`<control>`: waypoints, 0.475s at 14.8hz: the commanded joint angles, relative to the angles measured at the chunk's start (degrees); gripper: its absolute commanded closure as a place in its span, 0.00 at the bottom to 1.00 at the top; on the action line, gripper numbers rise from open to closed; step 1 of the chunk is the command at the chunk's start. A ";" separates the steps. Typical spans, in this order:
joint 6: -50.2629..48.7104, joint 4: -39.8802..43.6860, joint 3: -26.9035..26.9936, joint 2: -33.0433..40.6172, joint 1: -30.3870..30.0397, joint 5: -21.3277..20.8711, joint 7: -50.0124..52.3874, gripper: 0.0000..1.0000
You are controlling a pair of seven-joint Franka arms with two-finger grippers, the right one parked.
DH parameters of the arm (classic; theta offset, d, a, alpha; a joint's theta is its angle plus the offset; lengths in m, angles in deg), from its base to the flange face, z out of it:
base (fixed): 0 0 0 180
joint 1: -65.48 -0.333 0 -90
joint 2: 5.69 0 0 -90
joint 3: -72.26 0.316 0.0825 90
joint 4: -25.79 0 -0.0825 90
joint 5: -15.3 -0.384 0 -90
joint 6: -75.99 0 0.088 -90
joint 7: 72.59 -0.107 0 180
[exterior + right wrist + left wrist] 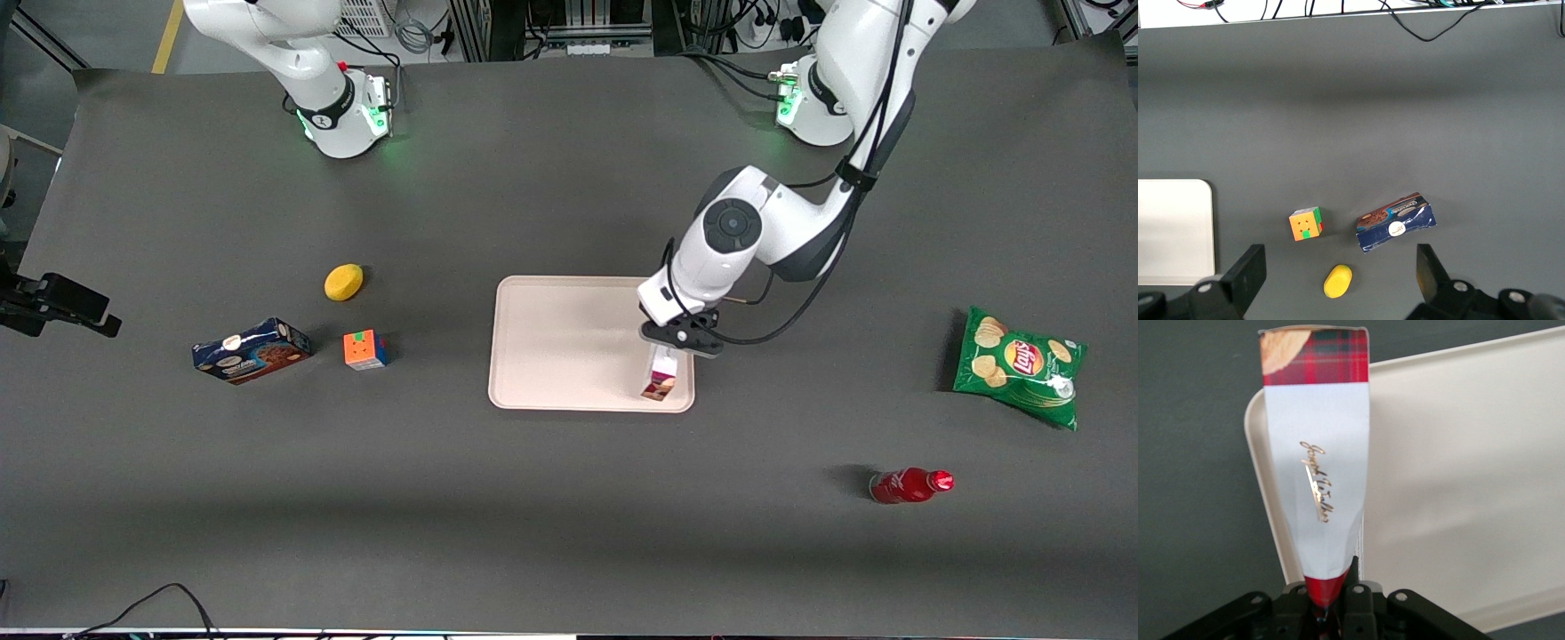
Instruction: Place red cookie box on tray
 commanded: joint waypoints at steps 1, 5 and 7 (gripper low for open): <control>-1.39 0.92 1.39 -0.19 1.76 -1.15 8.60 1.00; -0.60 1.10 1.39 -1.25 2.56 -0.53 11.79 1.00; -0.33 1.19 1.39 -2.30 2.91 -0.79 13.80 1.00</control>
